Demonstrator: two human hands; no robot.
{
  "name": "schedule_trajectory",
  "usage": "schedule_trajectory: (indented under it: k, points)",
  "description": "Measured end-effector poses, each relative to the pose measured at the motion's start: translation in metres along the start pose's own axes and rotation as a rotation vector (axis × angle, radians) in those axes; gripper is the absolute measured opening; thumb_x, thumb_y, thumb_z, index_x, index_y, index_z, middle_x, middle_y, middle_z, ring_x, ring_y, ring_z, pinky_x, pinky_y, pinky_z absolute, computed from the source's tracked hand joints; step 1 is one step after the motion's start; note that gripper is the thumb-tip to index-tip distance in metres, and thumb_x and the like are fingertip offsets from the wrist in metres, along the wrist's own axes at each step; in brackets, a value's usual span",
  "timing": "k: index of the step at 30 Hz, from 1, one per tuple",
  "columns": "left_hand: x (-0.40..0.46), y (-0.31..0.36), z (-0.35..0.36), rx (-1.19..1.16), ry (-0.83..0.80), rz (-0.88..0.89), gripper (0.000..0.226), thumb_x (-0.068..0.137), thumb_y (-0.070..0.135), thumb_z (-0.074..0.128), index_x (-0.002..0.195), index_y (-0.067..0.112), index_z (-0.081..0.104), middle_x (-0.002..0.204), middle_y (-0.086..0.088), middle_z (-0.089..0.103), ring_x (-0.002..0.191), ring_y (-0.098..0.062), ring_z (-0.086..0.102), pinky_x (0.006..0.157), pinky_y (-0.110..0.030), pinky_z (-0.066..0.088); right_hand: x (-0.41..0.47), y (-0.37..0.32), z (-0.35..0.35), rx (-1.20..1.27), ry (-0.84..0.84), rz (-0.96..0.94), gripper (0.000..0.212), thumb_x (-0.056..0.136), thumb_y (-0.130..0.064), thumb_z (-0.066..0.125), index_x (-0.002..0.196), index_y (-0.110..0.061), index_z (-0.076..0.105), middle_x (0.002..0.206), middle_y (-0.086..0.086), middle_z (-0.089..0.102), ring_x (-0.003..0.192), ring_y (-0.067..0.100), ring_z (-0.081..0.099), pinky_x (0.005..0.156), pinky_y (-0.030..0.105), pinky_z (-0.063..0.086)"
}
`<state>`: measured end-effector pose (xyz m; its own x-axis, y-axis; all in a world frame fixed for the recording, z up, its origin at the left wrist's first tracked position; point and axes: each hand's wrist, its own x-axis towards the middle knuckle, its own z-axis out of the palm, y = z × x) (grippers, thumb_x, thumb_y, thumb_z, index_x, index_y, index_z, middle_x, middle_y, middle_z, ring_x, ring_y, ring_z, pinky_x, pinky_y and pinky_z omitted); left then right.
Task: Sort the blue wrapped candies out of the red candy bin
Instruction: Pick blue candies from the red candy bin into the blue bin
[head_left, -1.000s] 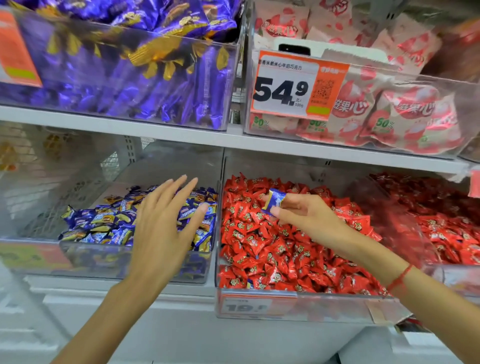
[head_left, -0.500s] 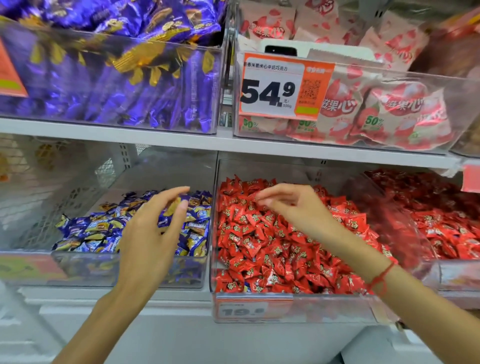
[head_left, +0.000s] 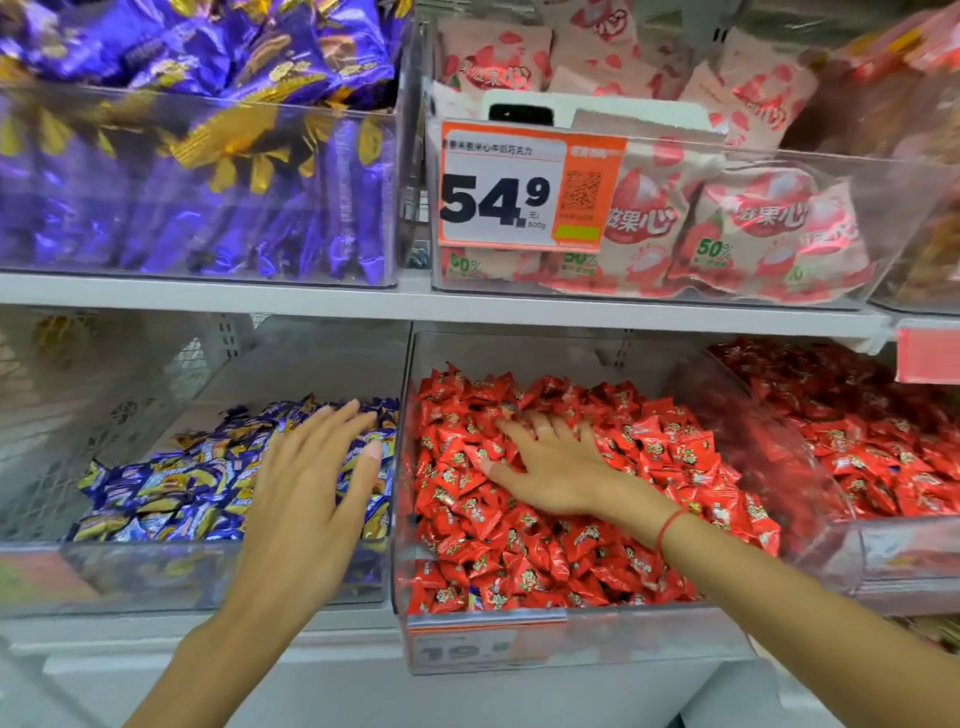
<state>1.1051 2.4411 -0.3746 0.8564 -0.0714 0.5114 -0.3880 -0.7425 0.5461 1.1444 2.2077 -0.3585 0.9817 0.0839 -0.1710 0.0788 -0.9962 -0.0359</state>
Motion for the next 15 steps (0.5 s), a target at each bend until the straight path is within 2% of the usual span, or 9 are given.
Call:
schedule_trajectory:
  k: [2,5,7,9,12,13,15]
  points:
    - [0.005,0.012,-0.004,0.009,0.071,0.07,0.05,0.094,0.048,0.033,0.125,0.021,0.061,0.138,0.007,0.053,0.135,-0.015,0.039,0.114,-0.044,0.027,-0.019,0.001,-0.003,0.008,-0.043,-0.089,0.064,0.097,-0.061,0.022,0.153,-0.035,0.006,0.162,0.001,-0.001,0.148,0.023,-0.003,0.118,0.05,-0.007]
    - [0.015,0.039,-0.007,0.004,0.131,0.225,0.036,0.094,0.033,0.041,0.12,0.022,0.063,0.132,0.009,0.055,0.128,-0.013,0.043,0.11,-0.031,0.026,-0.048,0.004,-0.006,0.047,-0.108,-0.246,0.055,0.1,-0.054,0.022,0.152,-0.04,0.008,0.161,-0.01,-0.009,0.148,0.016,-0.01,0.118,0.044,-0.013]
    - [0.024,0.057,-0.001,-0.009,0.098,0.317,0.033,0.093,0.023,0.044,0.119,0.022,0.063,0.13,0.01,0.056,0.124,-0.011,0.045,0.106,-0.027,0.029,-0.062,0.011,-0.01,0.088,-0.145,-0.336,0.052,0.102,-0.05,0.024,0.151,-0.042,0.012,0.159,-0.017,-0.01,0.147,0.011,-0.011,0.119,0.042,-0.011]
    - [0.034,0.071,0.009,-0.008,-0.001,0.372,0.034,0.094,0.015,0.044,0.122,0.02,0.062,0.131,0.008,0.057,0.124,-0.011,0.045,0.107,-0.024,0.029,-0.074,0.023,-0.018,0.119,-0.165,-0.396,0.048,0.103,-0.042,0.029,0.15,-0.041,0.018,0.159,-0.021,-0.001,0.146,0.004,-0.007,0.118,0.03,-0.007]
    - [0.055,0.085,0.036,0.032,-0.265,0.312,0.039,0.098,0.009,0.041,0.134,0.02,0.053,0.14,0.004,0.05,0.131,-0.014,0.041,0.111,-0.029,0.03,-0.089,0.046,-0.034,0.29,-0.151,-0.432,0.04,0.103,-0.016,0.039,0.139,-0.031,0.047,0.151,-0.016,0.03,0.135,-0.01,0.02,0.108,0.003,0.006]
    - [0.064,0.089,0.047,0.062,-0.336,0.277,0.04,0.1,0.013,0.039,0.138,0.019,0.048,0.143,0.001,0.048,0.133,-0.017,0.041,0.111,-0.034,0.032,-0.091,0.055,-0.039,0.347,-0.13,-0.417,0.04,0.101,-0.007,0.04,0.131,-0.028,0.057,0.143,-0.015,0.042,0.127,-0.012,0.032,0.107,0.002,0.014]
    - [0.079,0.098,0.07,0.123,-0.455,0.242,0.044,0.103,0.029,0.035,0.146,0.019,0.036,0.151,-0.005,0.039,0.138,-0.024,0.035,0.113,-0.037,0.029,-0.087,0.074,-0.045,0.411,-0.037,-0.35,0.045,0.098,-0.002,0.042,0.115,-0.036,0.066,0.123,-0.016,0.059,0.113,-0.004,0.053,0.107,0.019,0.035]
